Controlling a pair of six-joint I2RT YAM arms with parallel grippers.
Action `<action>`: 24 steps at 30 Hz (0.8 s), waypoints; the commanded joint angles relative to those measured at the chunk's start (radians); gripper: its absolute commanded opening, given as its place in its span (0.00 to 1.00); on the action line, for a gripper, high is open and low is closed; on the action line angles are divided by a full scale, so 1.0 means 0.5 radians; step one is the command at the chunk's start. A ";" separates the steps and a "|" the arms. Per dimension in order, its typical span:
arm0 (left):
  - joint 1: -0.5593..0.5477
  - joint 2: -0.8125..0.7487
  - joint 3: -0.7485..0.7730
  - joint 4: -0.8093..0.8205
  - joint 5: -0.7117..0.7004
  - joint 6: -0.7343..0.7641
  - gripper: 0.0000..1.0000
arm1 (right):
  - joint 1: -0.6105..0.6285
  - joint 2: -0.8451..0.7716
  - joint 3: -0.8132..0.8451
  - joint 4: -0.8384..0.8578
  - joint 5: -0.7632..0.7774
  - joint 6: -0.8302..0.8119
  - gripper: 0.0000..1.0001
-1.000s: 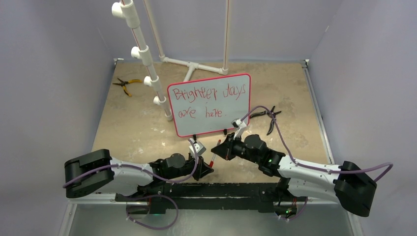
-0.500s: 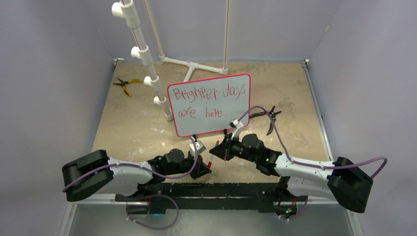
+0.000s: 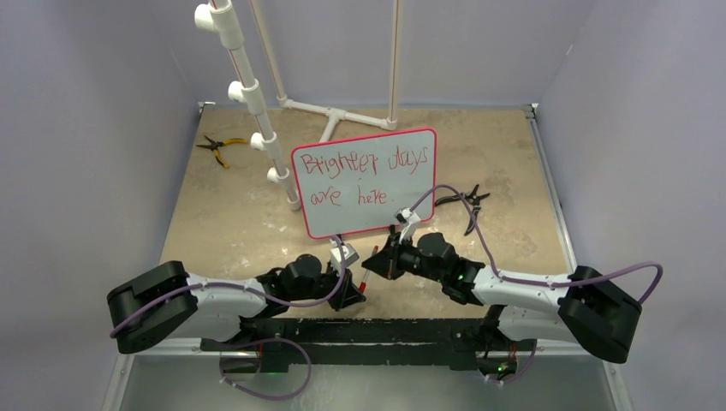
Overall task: Write a sentence on the whiteboard
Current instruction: Close the whiteboard marker.
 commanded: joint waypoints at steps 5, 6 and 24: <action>0.128 -0.138 0.165 0.549 -0.203 0.046 0.00 | 0.080 -0.059 0.007 -0.504 -0.257 0.022 0.00; 0.135 -0.152 0.159 0.552 -0.203 0.052 0.00 | 0.080 -0.072 0.004 -0.472 -0.281 0.033 0.00; 0.170 -0.391 0.252 -0.246 -0.354 0.100 0.43 | 0.036 -0.365 0.248 -1.023 0.712 0.454 0.00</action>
